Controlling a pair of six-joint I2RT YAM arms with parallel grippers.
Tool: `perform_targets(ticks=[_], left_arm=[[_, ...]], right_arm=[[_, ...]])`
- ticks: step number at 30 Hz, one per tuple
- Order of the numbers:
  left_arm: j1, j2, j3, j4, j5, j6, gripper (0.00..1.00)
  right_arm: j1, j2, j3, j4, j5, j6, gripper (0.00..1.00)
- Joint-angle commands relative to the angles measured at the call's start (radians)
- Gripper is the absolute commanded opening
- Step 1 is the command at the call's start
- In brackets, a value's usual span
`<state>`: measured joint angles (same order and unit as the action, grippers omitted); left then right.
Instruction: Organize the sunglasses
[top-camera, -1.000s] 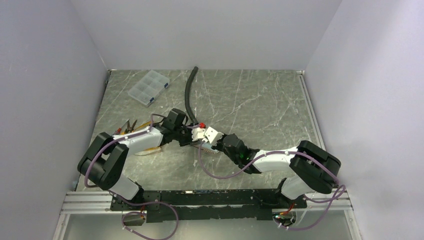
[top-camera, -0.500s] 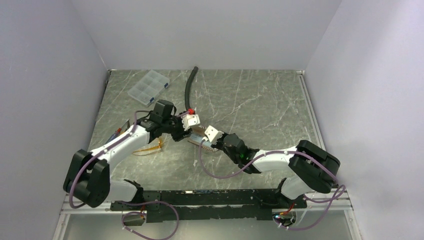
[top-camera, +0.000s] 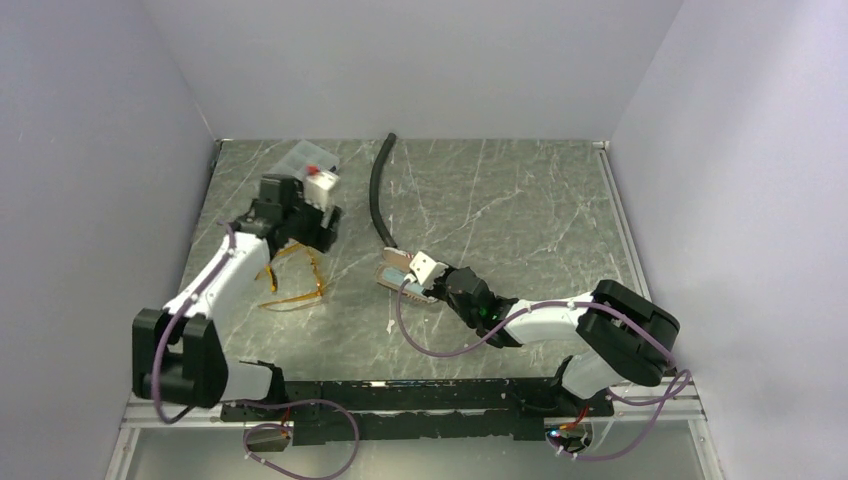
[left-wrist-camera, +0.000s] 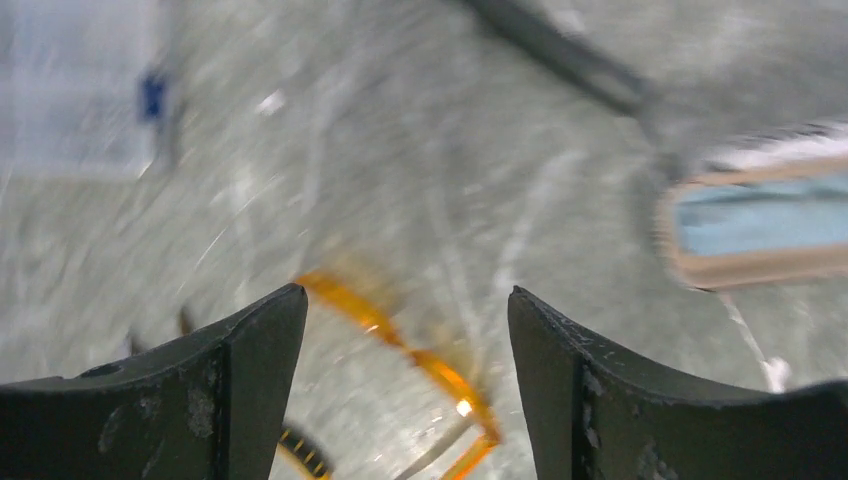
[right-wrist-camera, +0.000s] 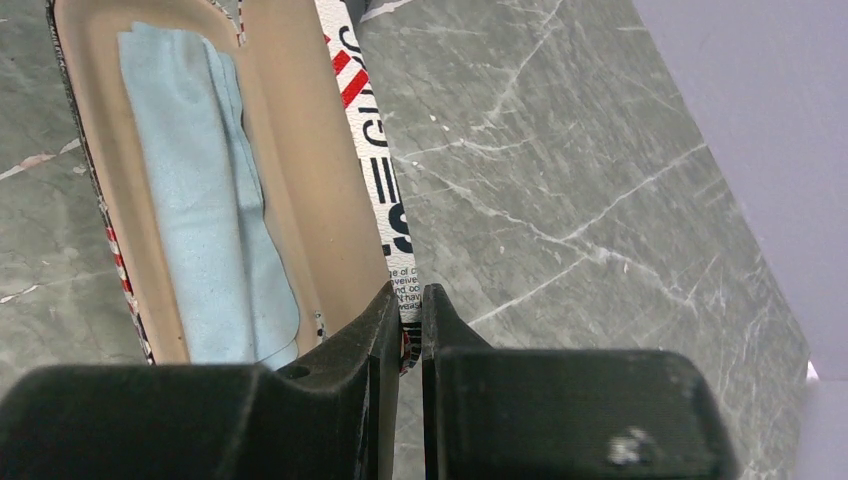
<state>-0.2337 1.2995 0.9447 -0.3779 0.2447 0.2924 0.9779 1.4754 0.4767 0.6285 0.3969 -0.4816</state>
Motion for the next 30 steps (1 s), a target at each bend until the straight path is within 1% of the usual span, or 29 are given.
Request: perform_targets(ticks=[1,2,4,7,11,14,19,22,25,27,30], left_arm=[[0.209,0.114,0.067,-0.116,-0.031,-0.187,0.8],[0.228,0.138,0.077,-0.142,-0.014,-0.184,0.82],[0.232,0.167,0.081,-0.178,-0.006,-0.158,0.81],[0.232,0.157,0.058,-0.198,0.025,-0.125,0.81],[0.212,0.123,0.026,-0.217,0.035,-0.087,0.83],[0.179,0.15,0.007,-0.241,0.028,-0.063,0.82],[0.163,0.24,0.036,-0.309,-0.005,-0.035,0.74],[0.139,0.254,0.051,-0.35,-0.015,-0.025,0.73],[0.08,0.251,0.039,-0.358,-0.072,-0.012,0.72],[0.067,0.265,0.04,-0.363,-0.091,-0.009,0.71],[0.066,0.288,0.06,-0.376,-0.111,-0.01,0.63]], right_arm=[[-0.001,-0.004,0.022,0.044,0.052,0.008,0.0],[0.0,-0.002,0.022,0.048,0.058,0.009,0.0],[0.0,0.004,0.023,0.052,0.064,0.005,0.0],[-0.001,0.012,0.028,0.048,0.075,-0.002,0.0],[-0.008,0.022,0.025,0.058,0.085,-0.014,0.0],[-0.011,0.038,0.031,0.063,0.075,-0.027,0.0],[-0.011,0.054,0.041,0.06,0.075,-0.034,0.0],[-0.01,0.055,0.043,0.054,0.086,-0.035,0.0],[-0.01,0.06,0.047,0.051,0.092,-0.035,0.0],[-0.01,0.06,0.048,0.049,0.092,-0.033,0.0],[-0.01,0.052,0.041,0.052,0.092,-0.03,0.0]])
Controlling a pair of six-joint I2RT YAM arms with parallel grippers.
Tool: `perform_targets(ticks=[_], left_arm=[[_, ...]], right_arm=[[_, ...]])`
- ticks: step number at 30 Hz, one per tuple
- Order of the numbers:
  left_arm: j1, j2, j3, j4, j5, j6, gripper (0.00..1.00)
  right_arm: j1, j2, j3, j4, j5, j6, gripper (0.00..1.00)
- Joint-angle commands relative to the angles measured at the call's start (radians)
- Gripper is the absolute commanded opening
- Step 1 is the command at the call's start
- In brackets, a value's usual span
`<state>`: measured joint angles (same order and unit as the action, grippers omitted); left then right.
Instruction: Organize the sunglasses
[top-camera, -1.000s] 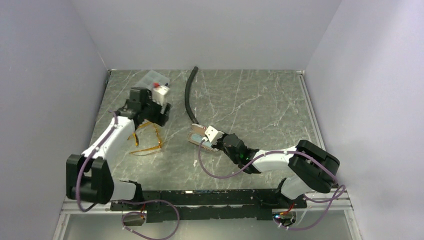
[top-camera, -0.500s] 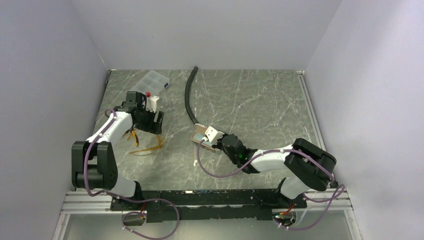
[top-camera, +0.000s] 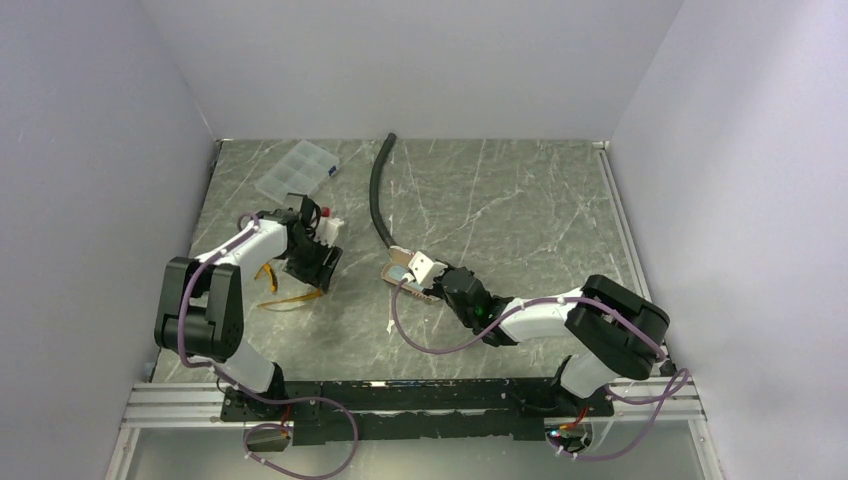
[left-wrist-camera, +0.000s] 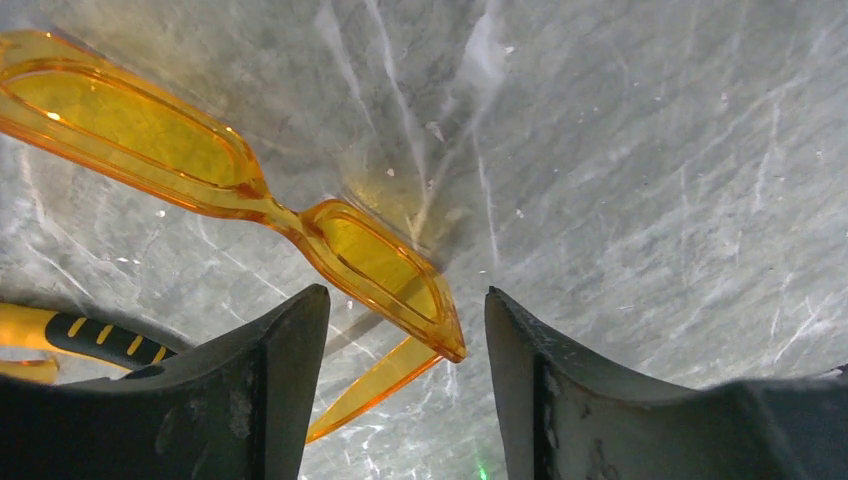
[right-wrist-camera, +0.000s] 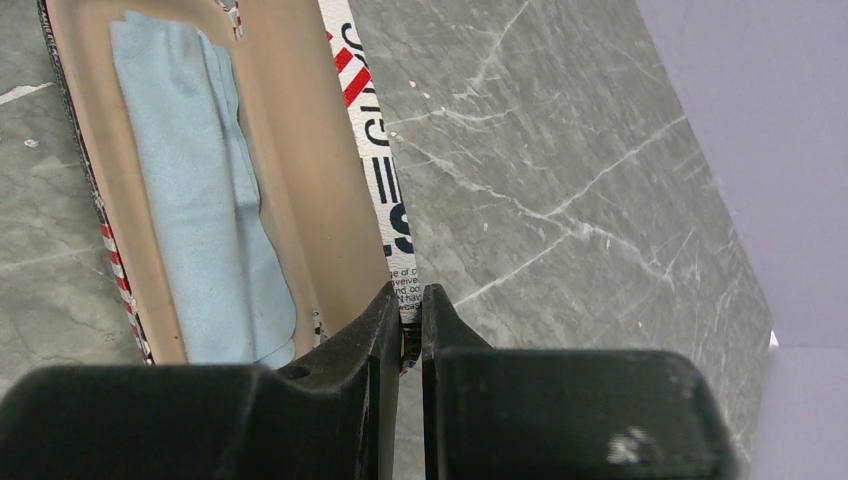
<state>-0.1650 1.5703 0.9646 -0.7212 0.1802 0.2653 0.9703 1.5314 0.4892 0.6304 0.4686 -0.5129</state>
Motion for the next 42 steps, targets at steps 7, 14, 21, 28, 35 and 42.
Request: perform_targets(ticks=[7,14,21,28,35,42], left_arm=[[-0.002,-0.028,0.052,-0.04,-0.071,0.034,0.37],[-0.002,-0.066,0.034,-0.035,-0.108,0.067,0.24],[-0.001,-0.096,0.042,-0.074,-0.061,0.139,0.03],[-0.001,-0.186,0.034,-0.154,0.108,0.295,0.03],[-0.002,-0.264,-0.036,-0.202,0.178,0.481,0.03],[-0.002,-0.258,0.003,-0.265,0.262,0.535,0.03]], right_arm=[[-0.003,-0.013,0.022,0.053,0.022,0.004,0.0],[-0.003,-0.007,0.028,0.046,0.022,0.008,0.0],[-0.002,-0.008,0.028,0.036,0.02,0.012,0.0],[-0.003,0.001,0.04,0.019,0.013,0.014,0.0],[-0.003,0.015,0.057,0.001,0.027,0.025,0.02],[-0.003,0.011,0.068,-0.019,0.026,0.036,0.09]])
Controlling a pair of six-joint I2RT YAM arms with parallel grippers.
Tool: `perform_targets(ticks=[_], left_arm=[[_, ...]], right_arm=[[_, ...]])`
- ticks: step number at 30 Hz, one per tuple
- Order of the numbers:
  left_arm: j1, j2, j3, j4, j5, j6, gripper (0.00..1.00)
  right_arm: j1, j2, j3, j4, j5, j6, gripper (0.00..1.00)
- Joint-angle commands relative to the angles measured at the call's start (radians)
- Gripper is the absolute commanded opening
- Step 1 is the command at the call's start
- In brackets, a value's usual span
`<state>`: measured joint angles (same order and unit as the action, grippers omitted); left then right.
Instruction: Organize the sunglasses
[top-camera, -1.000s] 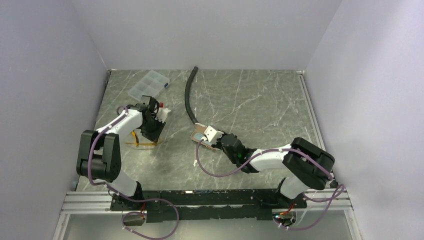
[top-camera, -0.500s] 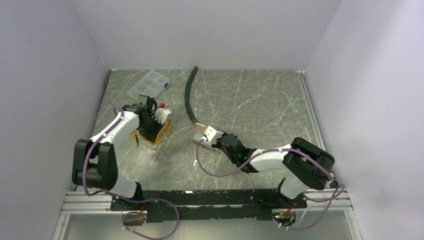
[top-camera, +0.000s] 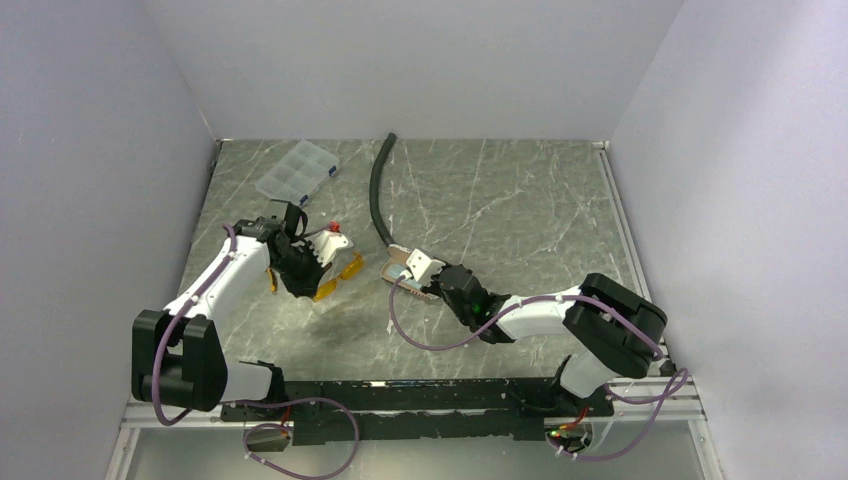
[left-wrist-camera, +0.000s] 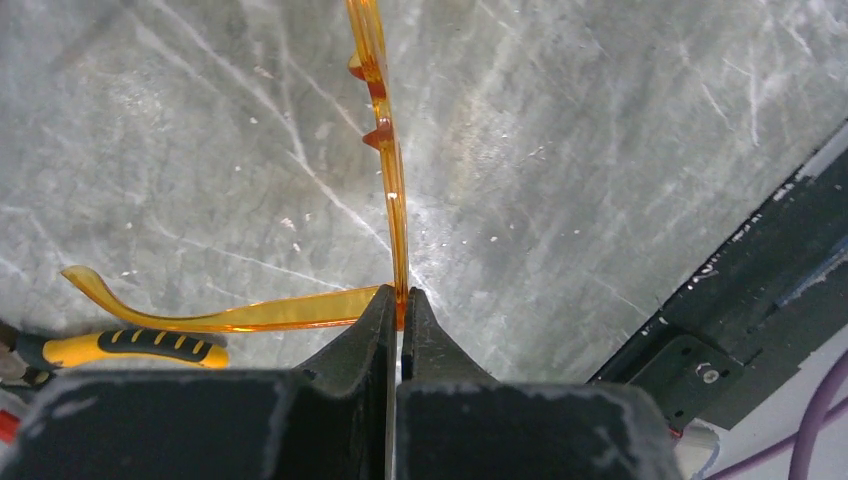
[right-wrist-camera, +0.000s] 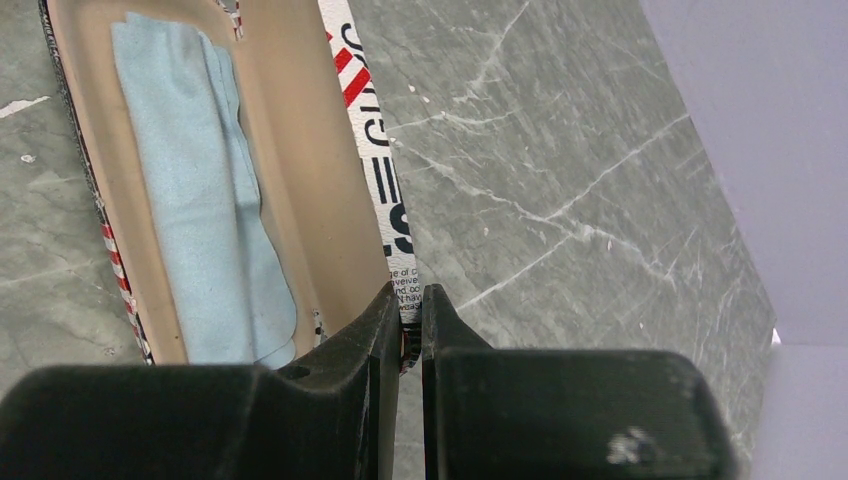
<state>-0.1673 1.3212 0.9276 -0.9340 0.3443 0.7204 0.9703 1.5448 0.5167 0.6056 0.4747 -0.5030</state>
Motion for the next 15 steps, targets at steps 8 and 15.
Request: perform_targets(ticks=[8,15], left_arm=[[0.001,-0.01,0.085,-0.097,0.166,0.127,0.03],[-0.001,0.005,0.122,-0.152,0.229,0.169,0.03]], right_arm=[[-0.003,-0.015,0.043,0.006,0.01,0.023,0.21],[-0.003,-0.022,0.047,-0.002,0.01,0.028,0.31]])
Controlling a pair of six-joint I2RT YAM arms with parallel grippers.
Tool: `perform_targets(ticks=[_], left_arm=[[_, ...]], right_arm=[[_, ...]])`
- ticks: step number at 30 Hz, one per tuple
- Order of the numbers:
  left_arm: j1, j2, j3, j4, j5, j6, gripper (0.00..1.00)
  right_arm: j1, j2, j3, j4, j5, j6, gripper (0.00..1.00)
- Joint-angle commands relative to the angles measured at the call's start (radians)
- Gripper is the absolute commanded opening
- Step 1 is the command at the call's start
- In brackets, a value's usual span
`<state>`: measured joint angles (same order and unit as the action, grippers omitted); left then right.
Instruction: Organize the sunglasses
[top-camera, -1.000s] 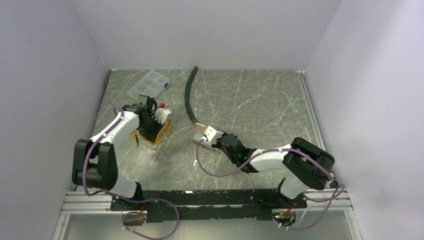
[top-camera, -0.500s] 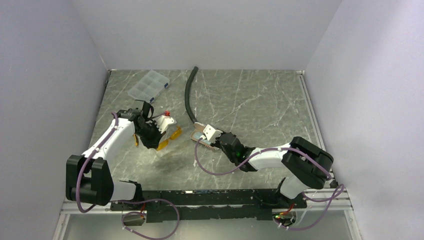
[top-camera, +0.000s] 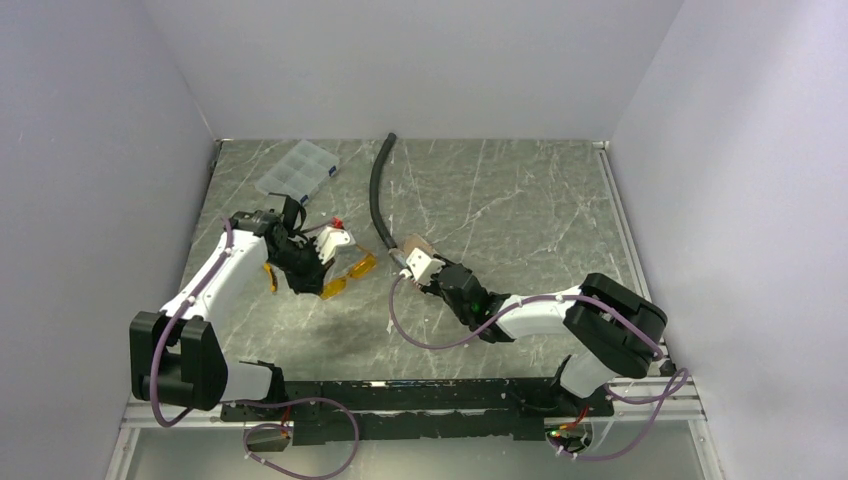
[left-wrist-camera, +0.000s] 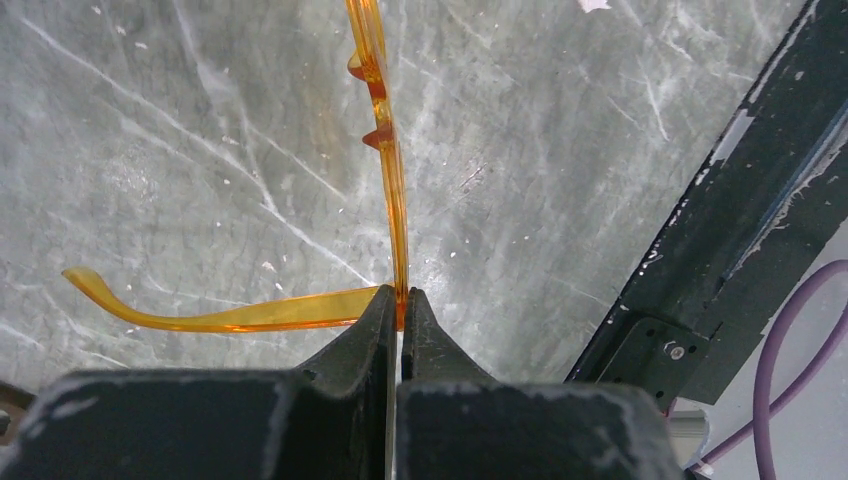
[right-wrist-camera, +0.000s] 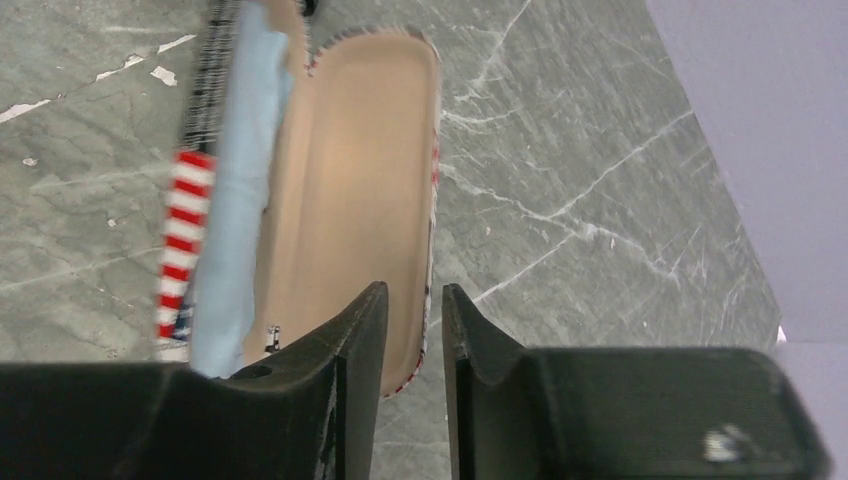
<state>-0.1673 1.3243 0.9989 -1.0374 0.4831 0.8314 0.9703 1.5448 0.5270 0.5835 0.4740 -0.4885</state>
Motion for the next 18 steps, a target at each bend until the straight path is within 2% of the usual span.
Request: perform_targets(ticks=[1,8,14,18], left_arm=[[0.0,0.002,0.053,-0.052,0.098,0.06,0.03],[-0.011,-0.019,0.064,-0.098,0.138,0.128,0.03],[-0.067,-0.037,0.112,-0.165,0.148,0.2,0.03],[-0.108,-0.056,0.15,-0.214,0.172,0.246,0.03]], right_arm=[[-0.004,-0.029,0.035,0.019,0.009,0.014,0.32],[-0.004,-0.136,0.038,-0.019,-0.033,0.06,0.38],[-0.028,-0.341,0.055,-0.077,-0.167,0.182,0.45],[-0.06,-0.403,0.083,-0.13,-0.248,0.281,0.47]])
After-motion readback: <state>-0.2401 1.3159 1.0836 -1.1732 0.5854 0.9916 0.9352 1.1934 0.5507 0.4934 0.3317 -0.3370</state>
